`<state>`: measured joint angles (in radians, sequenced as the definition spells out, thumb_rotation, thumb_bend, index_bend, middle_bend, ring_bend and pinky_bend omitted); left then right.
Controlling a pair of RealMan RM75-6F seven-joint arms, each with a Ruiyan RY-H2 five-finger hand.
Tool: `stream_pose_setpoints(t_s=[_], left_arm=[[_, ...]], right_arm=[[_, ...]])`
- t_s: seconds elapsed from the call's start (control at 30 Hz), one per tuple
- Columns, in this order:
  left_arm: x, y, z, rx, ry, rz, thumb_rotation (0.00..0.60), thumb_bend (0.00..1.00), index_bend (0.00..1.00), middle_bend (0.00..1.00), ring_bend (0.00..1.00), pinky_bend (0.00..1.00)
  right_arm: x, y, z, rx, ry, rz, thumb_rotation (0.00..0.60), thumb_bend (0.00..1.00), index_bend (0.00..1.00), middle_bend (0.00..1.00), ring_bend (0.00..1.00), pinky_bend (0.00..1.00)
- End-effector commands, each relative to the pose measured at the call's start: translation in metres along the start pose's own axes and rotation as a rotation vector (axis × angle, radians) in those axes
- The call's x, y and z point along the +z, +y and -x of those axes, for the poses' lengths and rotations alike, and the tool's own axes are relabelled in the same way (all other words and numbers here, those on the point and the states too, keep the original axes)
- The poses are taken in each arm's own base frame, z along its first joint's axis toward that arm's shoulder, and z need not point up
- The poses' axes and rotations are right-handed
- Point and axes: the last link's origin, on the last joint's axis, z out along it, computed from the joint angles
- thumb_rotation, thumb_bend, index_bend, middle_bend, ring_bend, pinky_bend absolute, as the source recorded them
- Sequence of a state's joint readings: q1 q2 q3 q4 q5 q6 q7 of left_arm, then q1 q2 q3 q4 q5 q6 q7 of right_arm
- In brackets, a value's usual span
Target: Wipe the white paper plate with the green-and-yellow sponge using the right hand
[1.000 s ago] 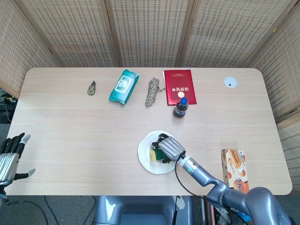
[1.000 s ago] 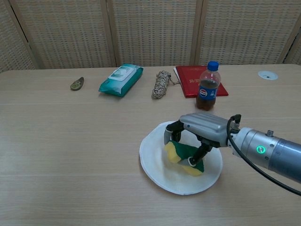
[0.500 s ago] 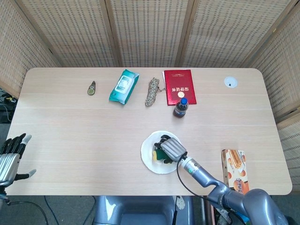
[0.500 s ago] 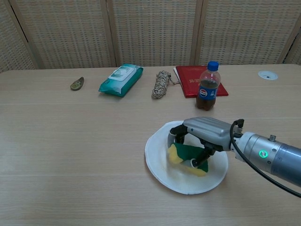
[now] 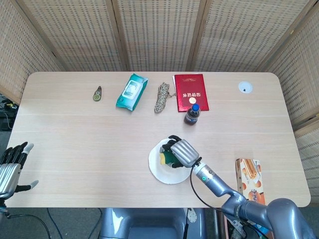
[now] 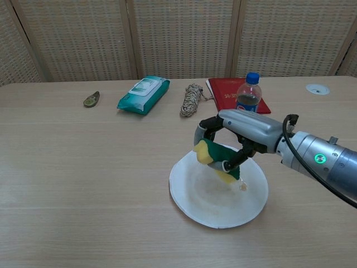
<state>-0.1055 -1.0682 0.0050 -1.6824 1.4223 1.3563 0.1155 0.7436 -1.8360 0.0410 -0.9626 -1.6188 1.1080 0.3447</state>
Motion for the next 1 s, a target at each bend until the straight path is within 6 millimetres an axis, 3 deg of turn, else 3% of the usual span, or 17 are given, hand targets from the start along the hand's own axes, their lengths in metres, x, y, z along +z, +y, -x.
stream_pose_setpoints(t_s=[0.03,0.53,1.0], left_arm=[[0.000,0.000,0.000,0.001,0.000,0.000,0.600,0.00,0.00,0.00,0.00,0.00],[0.001,-0.001,-0.001,-0.001,0.000,-0.004,0.600,0.00,0.00,0.00,0.00,0.00],[0.000,0.000,0.000,-0.001,-0.001,0.001,0.600,0.00,0.00,0.00,0.00,0.00]], right_arm=[[0.000,0.005,0.004,-0.009,-0.015,0.027,0.600,0.31,0.42,0.52,0.36,0.17],[-0.006,0.024,0.035,-0.047,-0.110,0.087,0.600,0.32,0.43,0.53,0.36,0.17],[-0.010,0.031,0.044,-0.016,-0.133,0.088,0.600,0.32,0.43,0.53,0.36,0.17]])
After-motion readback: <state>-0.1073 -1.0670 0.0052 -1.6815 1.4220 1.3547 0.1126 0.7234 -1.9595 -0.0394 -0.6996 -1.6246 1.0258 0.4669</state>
